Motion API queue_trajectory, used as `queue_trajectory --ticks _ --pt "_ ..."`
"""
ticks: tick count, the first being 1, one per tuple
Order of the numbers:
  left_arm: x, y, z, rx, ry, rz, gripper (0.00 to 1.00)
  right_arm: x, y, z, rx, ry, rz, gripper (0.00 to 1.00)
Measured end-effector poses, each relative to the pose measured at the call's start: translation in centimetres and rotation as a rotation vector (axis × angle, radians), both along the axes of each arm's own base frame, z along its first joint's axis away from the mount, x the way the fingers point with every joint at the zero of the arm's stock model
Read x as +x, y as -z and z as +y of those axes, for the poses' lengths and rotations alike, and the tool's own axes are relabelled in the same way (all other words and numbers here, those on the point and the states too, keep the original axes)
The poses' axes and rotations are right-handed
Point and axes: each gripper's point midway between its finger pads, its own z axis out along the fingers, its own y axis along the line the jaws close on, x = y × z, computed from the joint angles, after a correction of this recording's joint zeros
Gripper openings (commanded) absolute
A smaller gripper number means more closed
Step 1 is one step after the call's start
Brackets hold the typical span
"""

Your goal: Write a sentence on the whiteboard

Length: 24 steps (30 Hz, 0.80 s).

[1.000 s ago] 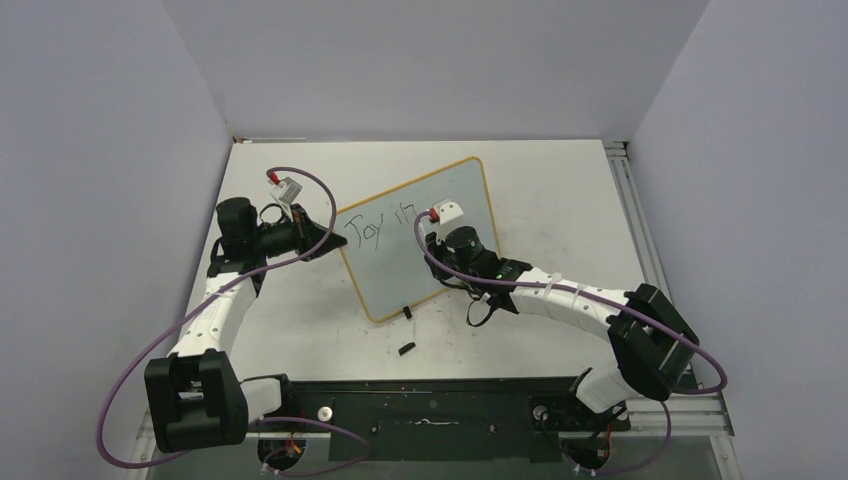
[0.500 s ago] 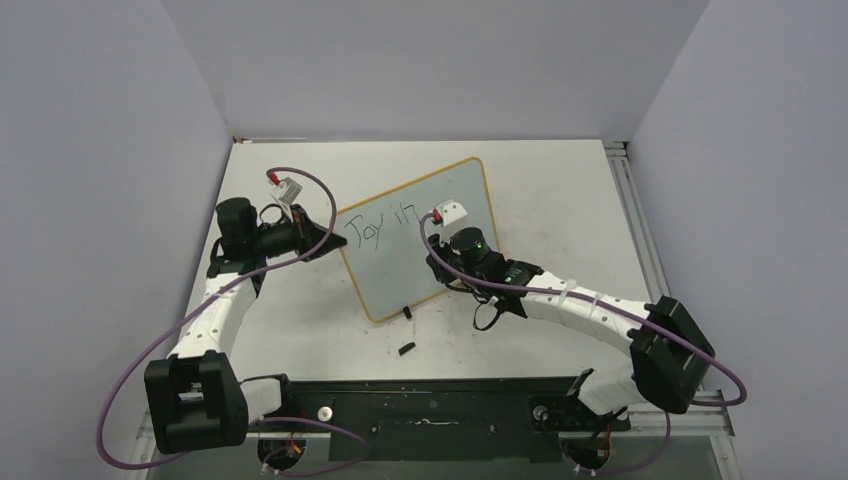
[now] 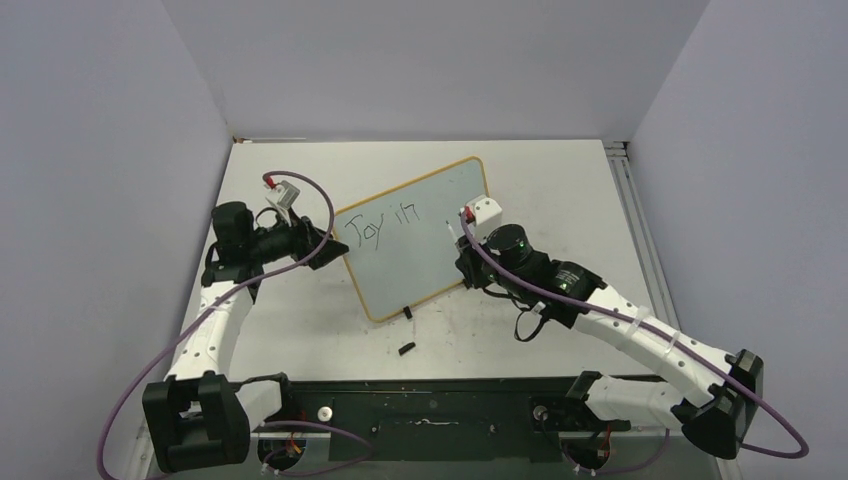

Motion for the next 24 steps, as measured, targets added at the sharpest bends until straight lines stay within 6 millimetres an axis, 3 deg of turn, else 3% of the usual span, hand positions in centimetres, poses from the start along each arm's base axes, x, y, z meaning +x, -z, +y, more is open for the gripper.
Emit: queue_trajectory --ticks 6,11,16,19,24 --pt "-0.5 -0.7 0.7 0.057 -0.059 -0.044 0.80 -1.0 -2.5 -1.9 -0.030 0.009 0.001 0.05" --pt "-0.5 -2.2 1.9 0.126 -0.147 -0.139 0.83 -1.1 -2.2 -3.4 -0.065 0.002 0.048 0.05" --pt "-0.8 -5.5 3.4 0.215 -0.289 -0.302 0.83 -1.2 -2.0 -4.4 -0.032 -0.068 0.167 0.05" --pt "-2.0 -7.9 1.5 0.251 -0.256 -0.406 0.81 -2.4 -1.4 -4.0 0.005 -0.157 0.260 0.05" --pt "-5.7 -11.0 -4.9 0.268 -0.028 -0.553 0.80 -6.4 -0.3 -1.9 0.073 -0.352 0.453 0.05"
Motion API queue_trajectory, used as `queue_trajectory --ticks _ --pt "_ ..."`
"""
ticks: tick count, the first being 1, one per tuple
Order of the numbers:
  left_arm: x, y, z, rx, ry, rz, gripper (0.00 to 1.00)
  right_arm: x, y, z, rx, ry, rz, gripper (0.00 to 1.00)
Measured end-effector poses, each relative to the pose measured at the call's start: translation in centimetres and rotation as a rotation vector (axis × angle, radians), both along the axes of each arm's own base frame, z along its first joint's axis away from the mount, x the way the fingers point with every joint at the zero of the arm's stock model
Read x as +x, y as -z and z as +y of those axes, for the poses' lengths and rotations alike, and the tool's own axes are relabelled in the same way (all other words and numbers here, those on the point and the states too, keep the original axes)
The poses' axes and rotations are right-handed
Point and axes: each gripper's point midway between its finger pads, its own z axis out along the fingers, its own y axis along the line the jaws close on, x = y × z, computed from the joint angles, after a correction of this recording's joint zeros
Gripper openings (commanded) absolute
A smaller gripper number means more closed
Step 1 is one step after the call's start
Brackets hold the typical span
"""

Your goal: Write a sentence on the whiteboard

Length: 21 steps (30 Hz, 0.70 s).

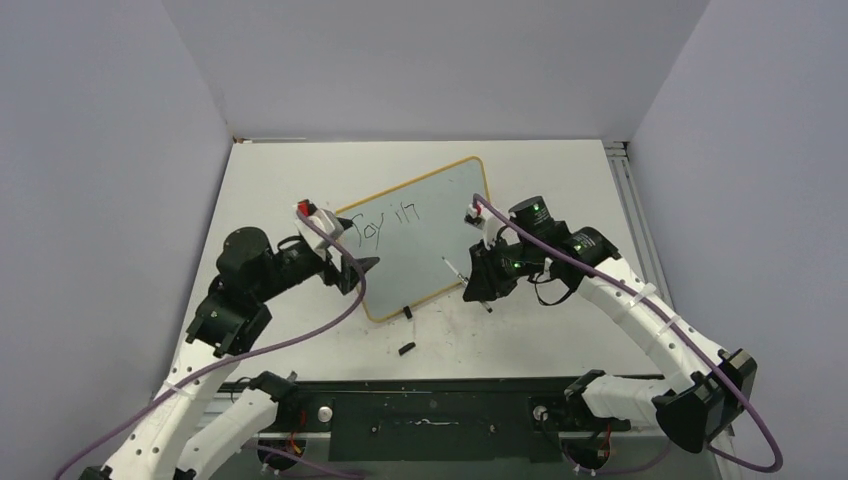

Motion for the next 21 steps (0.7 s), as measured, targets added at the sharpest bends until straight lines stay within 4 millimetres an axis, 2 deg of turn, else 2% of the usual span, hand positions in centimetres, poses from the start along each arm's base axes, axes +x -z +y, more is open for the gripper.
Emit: queue_trajectory --ticks 2,6,9,13,17,21 --pt "-1.8 0.2 -2.2 0.028 0.091 -0.016 0.79 -1.2 0.1 0.5 0.026 -0.046 0.067 0.05" --pt "-6.1 1.9 -6.4 0.107 0.280 -0.017 0.78 -3.4 0.1 1.4 0.070 -0.127 0.182 0.05" --pt "-9.0 3.7 -9.1 0.180 0.391 -0.024 0.76 -5.3 0.8 2.1 0.066 -0.184 0.264 0.05" --pt "-12.2 6.9 -11.6 0.311 0.494 -0.061 0.71 -8.3 1.9 2.9 0.028 -0.258 0.359 0.05" --pt "-13.4 9.7 -13.1 0.441 0.534 -0.088 0.59 -9.9 1.9 3.3 0.017 -0.302 0.393 0.05" --pt "-13.1 11.5 -13.1 0.510 0.524 -0.096 0.57 -10.2 1.9 3.3 0.013 -0.302 0.404 0.05"
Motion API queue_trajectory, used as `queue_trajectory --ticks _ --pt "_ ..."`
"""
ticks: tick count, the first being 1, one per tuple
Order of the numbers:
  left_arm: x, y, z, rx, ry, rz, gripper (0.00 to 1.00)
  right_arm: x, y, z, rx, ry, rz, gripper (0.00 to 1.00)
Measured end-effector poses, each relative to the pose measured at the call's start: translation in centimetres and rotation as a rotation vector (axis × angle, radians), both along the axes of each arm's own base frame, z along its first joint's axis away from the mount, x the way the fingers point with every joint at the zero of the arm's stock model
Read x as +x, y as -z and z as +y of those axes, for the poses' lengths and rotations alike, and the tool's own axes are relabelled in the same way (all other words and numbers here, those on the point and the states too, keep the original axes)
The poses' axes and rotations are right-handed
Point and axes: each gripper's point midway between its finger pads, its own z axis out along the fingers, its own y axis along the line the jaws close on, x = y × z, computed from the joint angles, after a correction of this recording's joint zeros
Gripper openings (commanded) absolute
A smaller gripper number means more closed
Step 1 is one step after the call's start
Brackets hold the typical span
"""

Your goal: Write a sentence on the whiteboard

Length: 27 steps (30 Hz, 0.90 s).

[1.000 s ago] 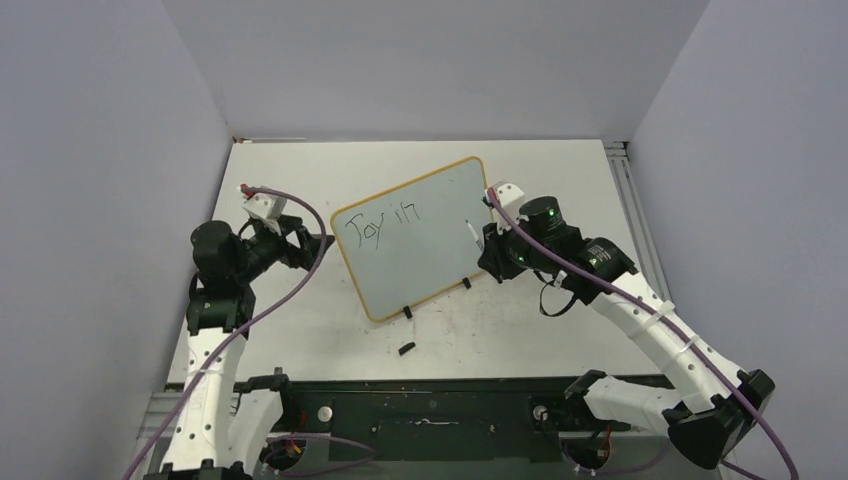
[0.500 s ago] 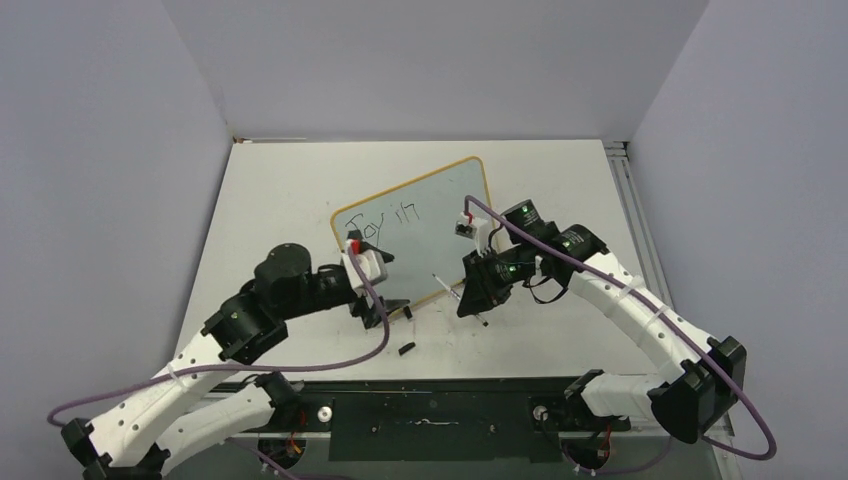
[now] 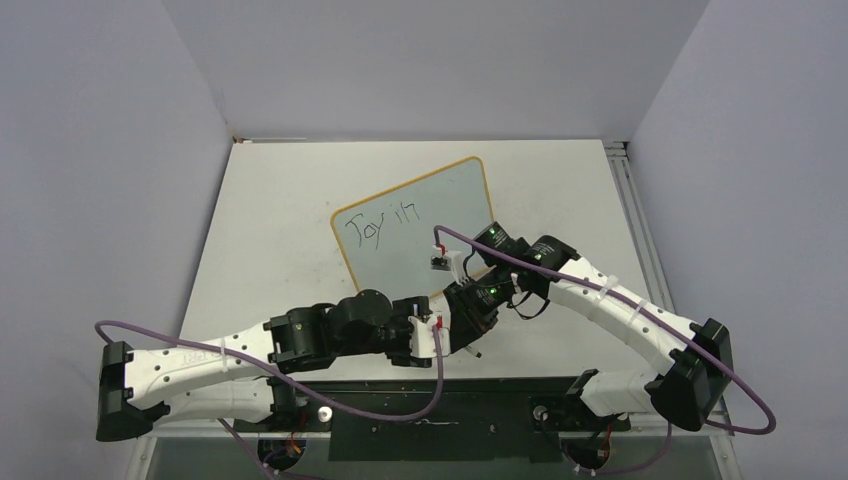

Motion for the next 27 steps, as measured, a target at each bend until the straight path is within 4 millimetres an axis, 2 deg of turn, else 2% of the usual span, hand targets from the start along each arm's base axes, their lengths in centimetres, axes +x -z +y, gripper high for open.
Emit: queue_trajectory --ticks 4,9,13,14,15,17,23,25,27 --pt "0.1 0.4 0.1 0.012 -0.002 -0.011 0.51 0.0 0.0 0.0 -0.001 0.001 0.003 0.05" --pt "0.1 0.6 -0.4 0.015 0.001 -0.019 0.28 -0.4 0.0 -0.1 -0.010 -0.004 0.018 0.05" --pt "-0.3 1.1 -0.8 0.030 0.011 -0.014 0.05 -0.8 0.0 -0.3 -0.023 -0.008 0.032 0.08" --pt "-0.7 1.5 -0.8 0.043 0.020 -0.006 0.00 -0.8 0.0 -0.4 -0.024 -0.007 0.031 0.08" --pt "-1.2 2.1 -0.7 0.063 0.034 0.005 0.00 -0.7 0.0 -0.3 -0.021 -0.006 0.027 0.10" --pt "-1.6 2.3 -0.8 0.067 0.039 0.014 0.00 -0.6 -0.1 -0.3 -0.018 0.001 0.023 0.18" --pt "-1.7 2.5 -0.3 0.029 0.001 0.051 0.00 0.9 -0.6 -0.6 -0.001 0.054 -0.043 0.61" --pt "-1.5 2.7 0.2 0.023 -0.023 0.076 0.00 2.1 -1.1 -0.9 0.013 0.097 -0.099 0.69" --pt "-0.5 2.7 0.6 0.008 -0.062 0.115 0.00 3.0 -1.8 -0.9 0.043 0.142 -0.156 0.73"
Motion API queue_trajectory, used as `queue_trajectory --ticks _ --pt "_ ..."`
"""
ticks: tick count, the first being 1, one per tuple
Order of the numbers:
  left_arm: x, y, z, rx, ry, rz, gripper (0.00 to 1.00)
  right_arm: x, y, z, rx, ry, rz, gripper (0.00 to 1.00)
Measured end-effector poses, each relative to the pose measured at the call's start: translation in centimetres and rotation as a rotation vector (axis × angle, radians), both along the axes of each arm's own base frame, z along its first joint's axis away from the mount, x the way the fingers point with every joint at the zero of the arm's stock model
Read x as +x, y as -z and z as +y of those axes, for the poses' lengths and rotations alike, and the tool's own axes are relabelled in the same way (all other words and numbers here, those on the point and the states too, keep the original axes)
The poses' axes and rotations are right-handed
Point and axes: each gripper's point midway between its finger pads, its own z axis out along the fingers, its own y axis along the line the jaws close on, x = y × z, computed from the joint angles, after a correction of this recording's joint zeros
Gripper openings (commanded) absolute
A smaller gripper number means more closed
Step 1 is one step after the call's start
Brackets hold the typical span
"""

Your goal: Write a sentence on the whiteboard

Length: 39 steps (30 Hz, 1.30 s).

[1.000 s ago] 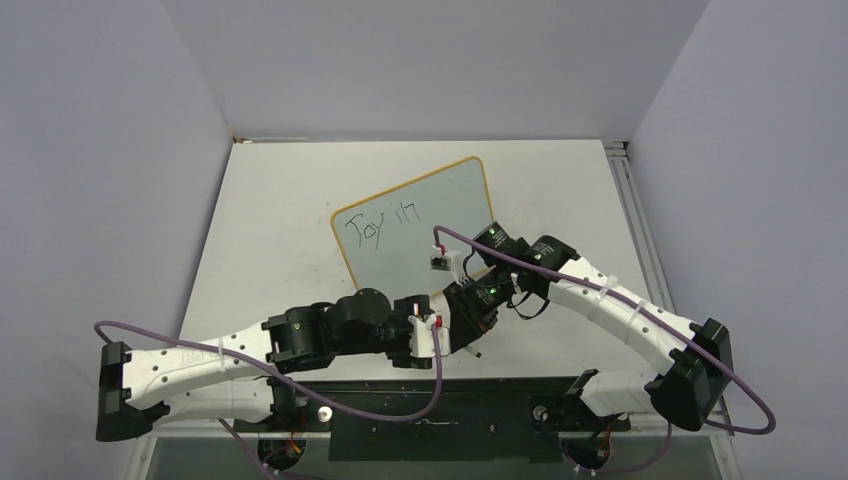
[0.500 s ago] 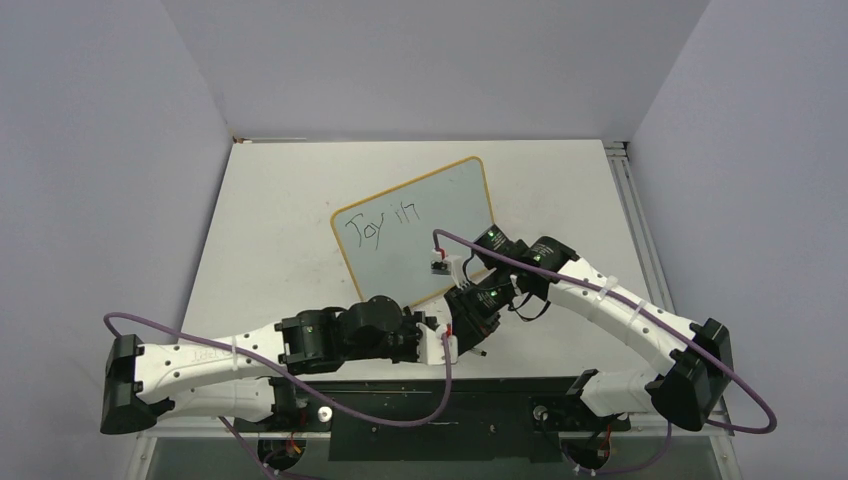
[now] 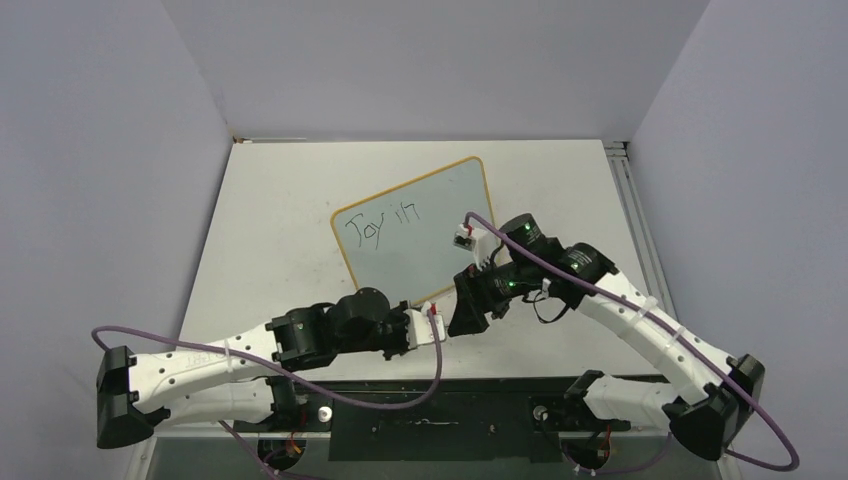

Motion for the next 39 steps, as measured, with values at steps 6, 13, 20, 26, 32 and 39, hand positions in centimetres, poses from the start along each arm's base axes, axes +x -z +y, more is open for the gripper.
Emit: queue_trajectory --ticks 6,13,20,26,32,39 --pt "2.7 0.0 1.2 -0.036 -0.096 0.099 0.00 0.6 -1.2 -0.1 0.139 0.138 -0.125 0.78" --pt "1.9 0.1 1.1 -0.049 -0.052 0.163 0.00 1.4 -0.4 0.7 0.220 0.258 -0.114 0.70" --pt "0.8 0.3 1.0 -0.044 -0.002 0.199 0.00 1.8 -0.5 2.6 0.257 0.251 -0.090 0.54" --pt "0.7 0.4 1.2 -0.040 0.001 0.212 0.00 0.4 0.4 3.8 0.236 0.193 -0.048 0.47" --pt "0.6 0.4 1.2 -0.043 0.012 0.221 0.00 -0.1 0.7 4.1 0.240 0.180 -0.037 0.35" --pt "0.5 0.4 1.2 -0.043 0.014 0.223 0.00 -0.3 1.5 4.1 0.231 0.180 -0.021 0.31"
